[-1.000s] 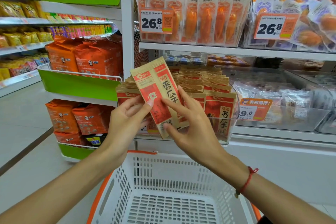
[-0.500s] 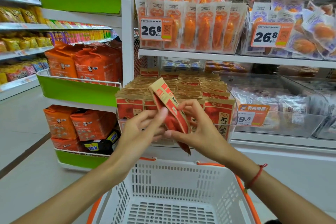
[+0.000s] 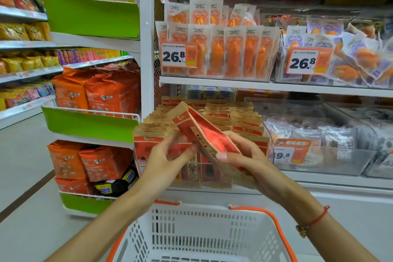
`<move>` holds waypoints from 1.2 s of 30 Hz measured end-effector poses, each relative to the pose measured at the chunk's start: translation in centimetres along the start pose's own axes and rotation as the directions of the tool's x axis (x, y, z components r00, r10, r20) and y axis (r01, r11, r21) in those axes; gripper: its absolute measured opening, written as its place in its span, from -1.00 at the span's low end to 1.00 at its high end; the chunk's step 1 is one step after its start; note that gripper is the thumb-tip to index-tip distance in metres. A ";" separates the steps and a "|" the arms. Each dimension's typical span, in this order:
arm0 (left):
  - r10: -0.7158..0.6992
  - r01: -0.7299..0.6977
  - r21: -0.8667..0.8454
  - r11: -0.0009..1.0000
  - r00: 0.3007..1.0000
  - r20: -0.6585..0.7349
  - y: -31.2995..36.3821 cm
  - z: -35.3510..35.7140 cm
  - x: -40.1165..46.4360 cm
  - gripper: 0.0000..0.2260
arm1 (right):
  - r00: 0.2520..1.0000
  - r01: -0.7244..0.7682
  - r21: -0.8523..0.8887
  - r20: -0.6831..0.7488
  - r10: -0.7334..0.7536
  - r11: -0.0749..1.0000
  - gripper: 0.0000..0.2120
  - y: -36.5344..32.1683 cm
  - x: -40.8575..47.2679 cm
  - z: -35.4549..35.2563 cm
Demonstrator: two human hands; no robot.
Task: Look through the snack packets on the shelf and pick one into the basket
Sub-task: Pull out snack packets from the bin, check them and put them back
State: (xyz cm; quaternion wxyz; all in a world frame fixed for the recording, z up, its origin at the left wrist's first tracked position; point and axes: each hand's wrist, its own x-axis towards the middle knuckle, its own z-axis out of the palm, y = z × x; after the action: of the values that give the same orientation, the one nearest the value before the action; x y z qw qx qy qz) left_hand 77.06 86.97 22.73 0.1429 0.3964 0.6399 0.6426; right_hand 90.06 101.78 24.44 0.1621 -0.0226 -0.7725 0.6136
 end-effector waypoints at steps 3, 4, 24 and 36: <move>0.023 -0.025 -0.013 1.000 0.994 -0.110 1.3 -0.1 1.7 -0.65 | 0.995 0.100 -0.105 -0.005 -0.101 0.989 -0.58 -1.5 1.0 -1.0; 0.035 -0.039 -0.035 0.999 0.992 -0.118 1.8 -0.2 2.5 -0.67 | 0.992 0.122 -0.152 -0.010 -0.125 0.981 -0.55 -2.2 1.6 -1.5; -0.157 0.161 0.034 0.986 0.982 -0.102 1.0 -1.5 16.5 -0.70 | 0.963 0.140 -0.926 0.044 -0.268 0.350 -0.52 -4.8 13.5 -10.8; -0.106 0.123 0.131 0.984 0.985 -0.134 -0.5 -3.6 17.3 -0.86 | 0.988 0.058 -0.798 -0.039 -0.147 0.599 -0.63 -1.1 15.0 -10.2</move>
State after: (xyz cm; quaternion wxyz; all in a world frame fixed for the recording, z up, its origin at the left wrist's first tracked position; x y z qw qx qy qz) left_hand 63.26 96.41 28.34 0.1107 0.3263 0.7126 0.6110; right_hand 78.90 114.66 30.81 0.2088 -0.0787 -0.9552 0.1945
